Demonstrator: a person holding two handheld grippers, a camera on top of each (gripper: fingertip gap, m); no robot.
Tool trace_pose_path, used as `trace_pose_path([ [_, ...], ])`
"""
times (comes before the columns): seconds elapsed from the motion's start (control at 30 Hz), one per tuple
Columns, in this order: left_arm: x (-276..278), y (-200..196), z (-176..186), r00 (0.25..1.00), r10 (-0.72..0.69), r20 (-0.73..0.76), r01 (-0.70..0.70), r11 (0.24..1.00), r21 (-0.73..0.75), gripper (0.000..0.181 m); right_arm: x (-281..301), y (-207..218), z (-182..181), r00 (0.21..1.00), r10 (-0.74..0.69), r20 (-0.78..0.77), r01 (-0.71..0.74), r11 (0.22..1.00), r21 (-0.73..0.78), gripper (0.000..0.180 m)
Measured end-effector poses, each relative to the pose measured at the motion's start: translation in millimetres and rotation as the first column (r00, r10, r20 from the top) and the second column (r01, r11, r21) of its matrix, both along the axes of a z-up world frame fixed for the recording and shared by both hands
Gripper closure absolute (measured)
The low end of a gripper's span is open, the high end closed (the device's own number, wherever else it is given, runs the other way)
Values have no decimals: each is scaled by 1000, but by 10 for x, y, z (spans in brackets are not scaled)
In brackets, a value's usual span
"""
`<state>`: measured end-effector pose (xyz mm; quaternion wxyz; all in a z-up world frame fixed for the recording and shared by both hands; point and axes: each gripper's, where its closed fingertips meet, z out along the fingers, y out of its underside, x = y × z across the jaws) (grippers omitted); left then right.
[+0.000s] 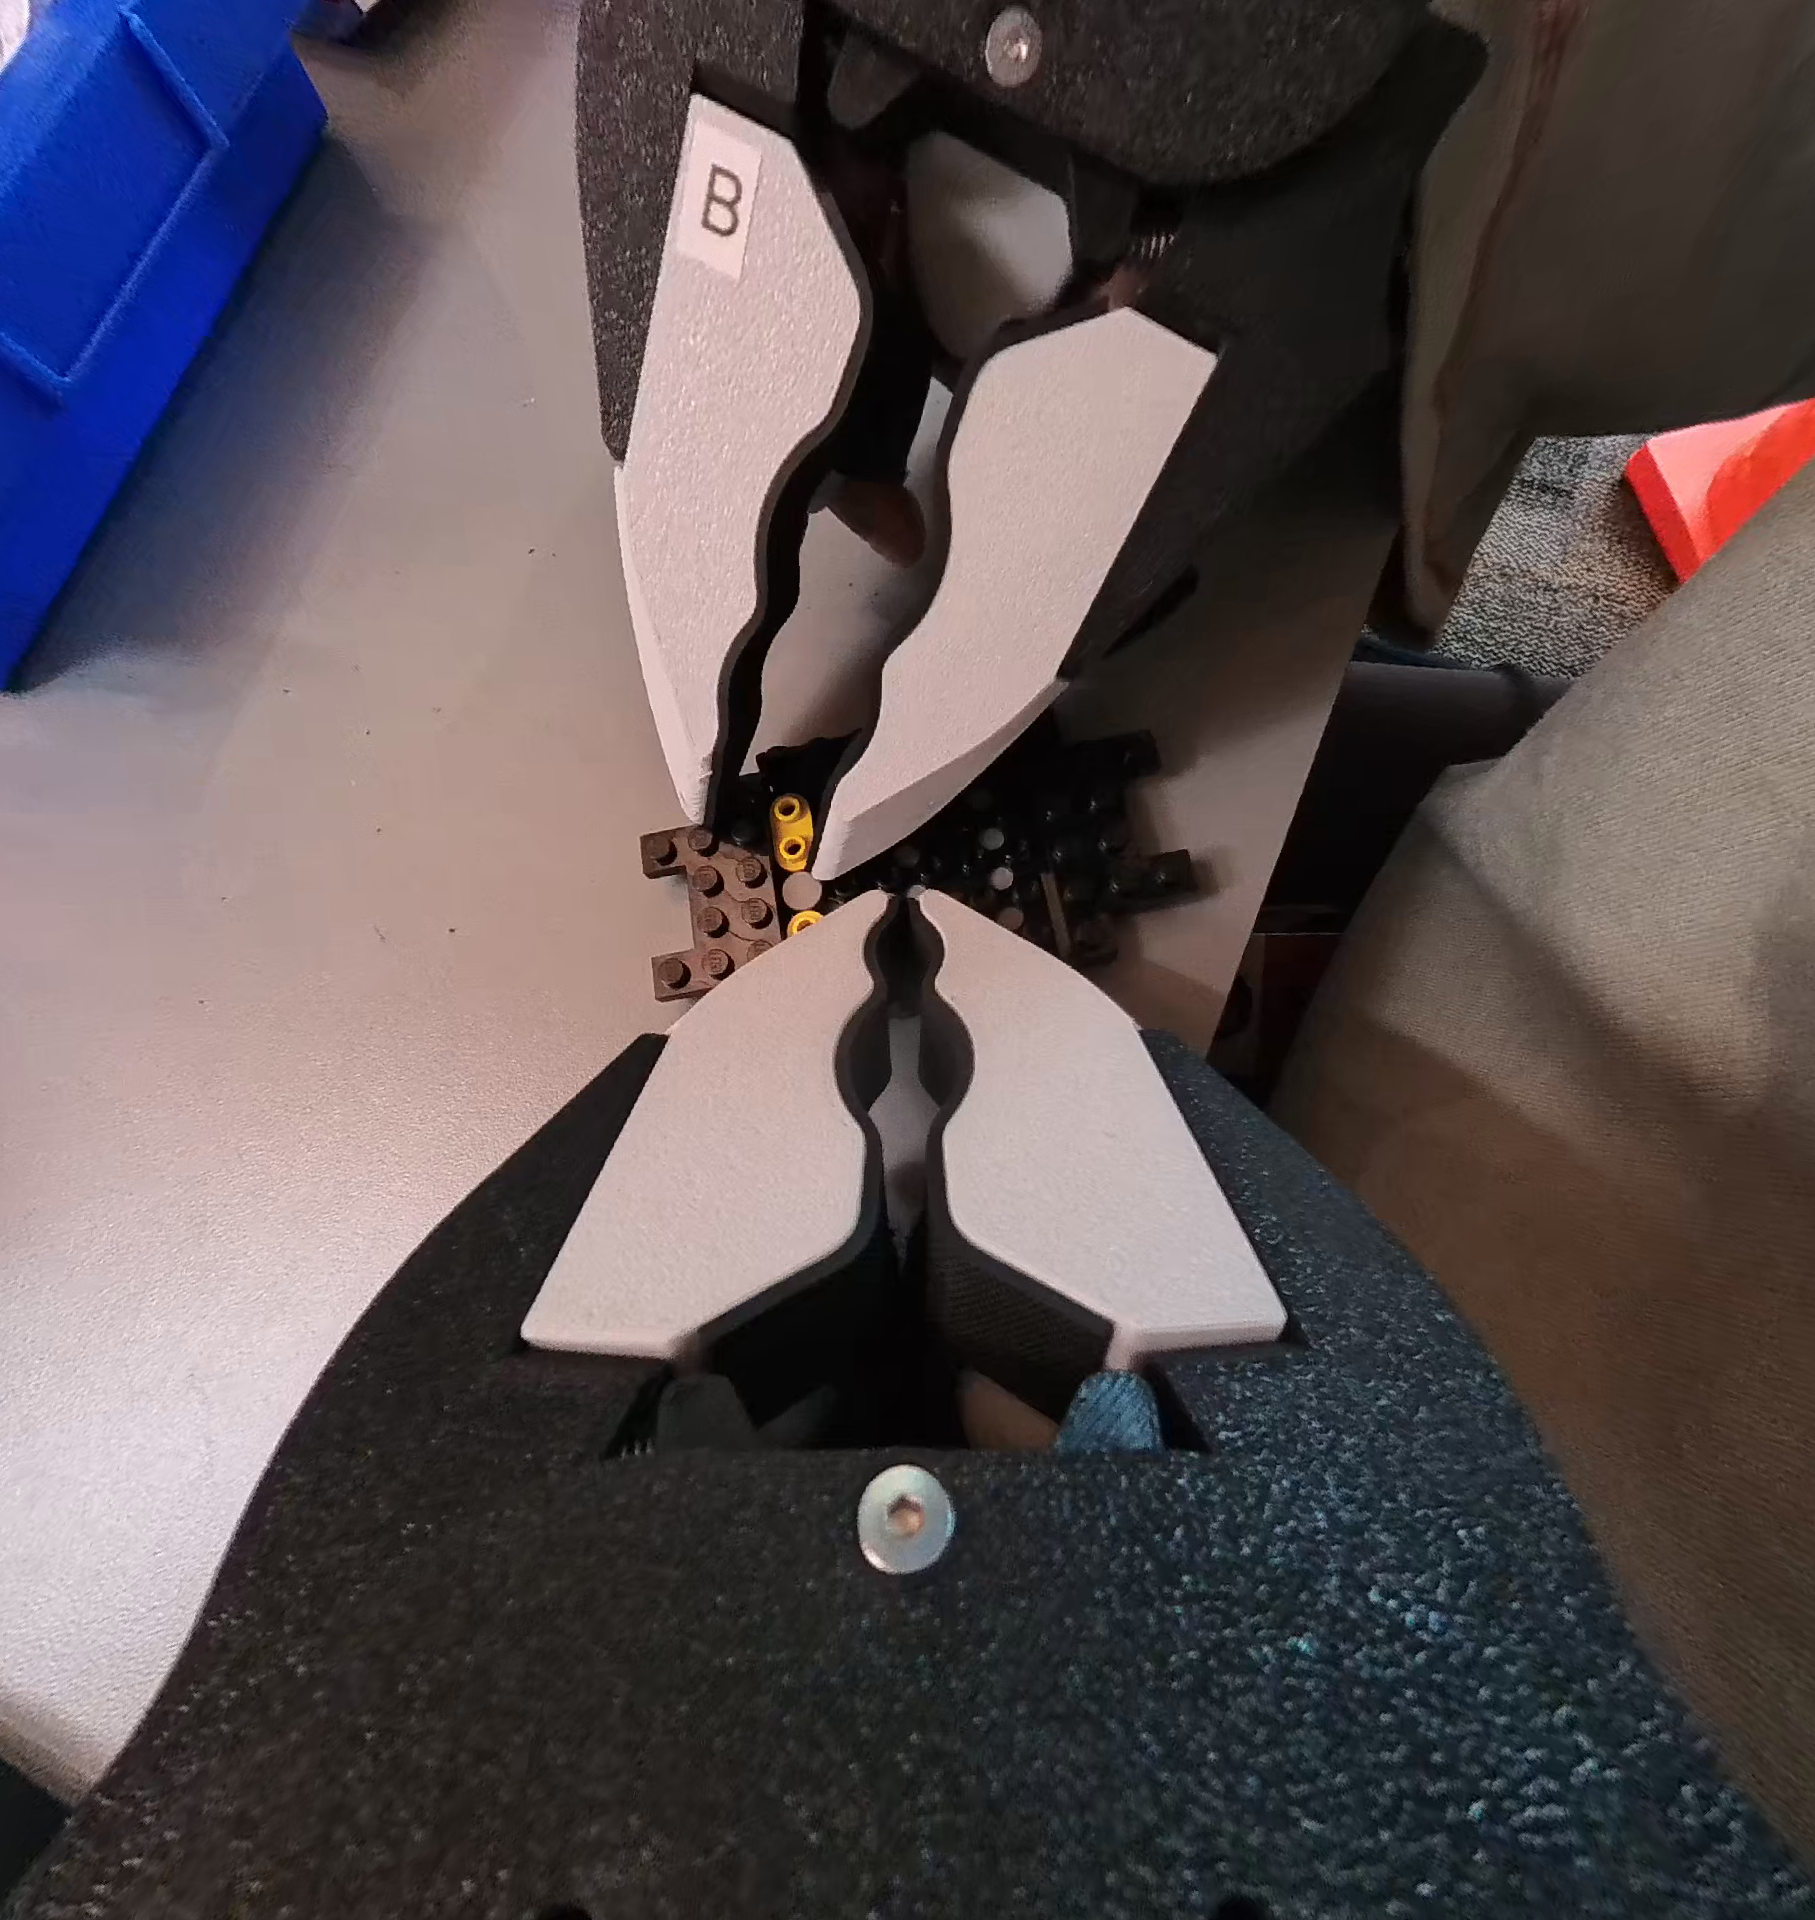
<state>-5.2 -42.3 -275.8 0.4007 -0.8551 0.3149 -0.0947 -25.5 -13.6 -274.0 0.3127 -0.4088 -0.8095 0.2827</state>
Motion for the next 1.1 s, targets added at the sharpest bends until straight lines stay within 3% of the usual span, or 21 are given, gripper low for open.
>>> trace_pose_path([
  [0.63,-21,27,-2,1000,11,-12,-11,1000,10,181,-4,-13,21,1000,-17,-22,16,998,-66,163],
  [0.67,-34,36,-1,1000,20,-11,-19,1000,10,181,20,-42,104,999,-2,-47,-1,997,-73,180],
  [0.9,-40,41,3,1000,20,-10,-20,1000,10,181,13,-22,15,999,12,-32,-13,999,-39,180],
  [1.1,-42,41,4,1000,23,-13,-22,1000,14,181,150,-116,120,996,71,62,-57,978,-199,167],
])
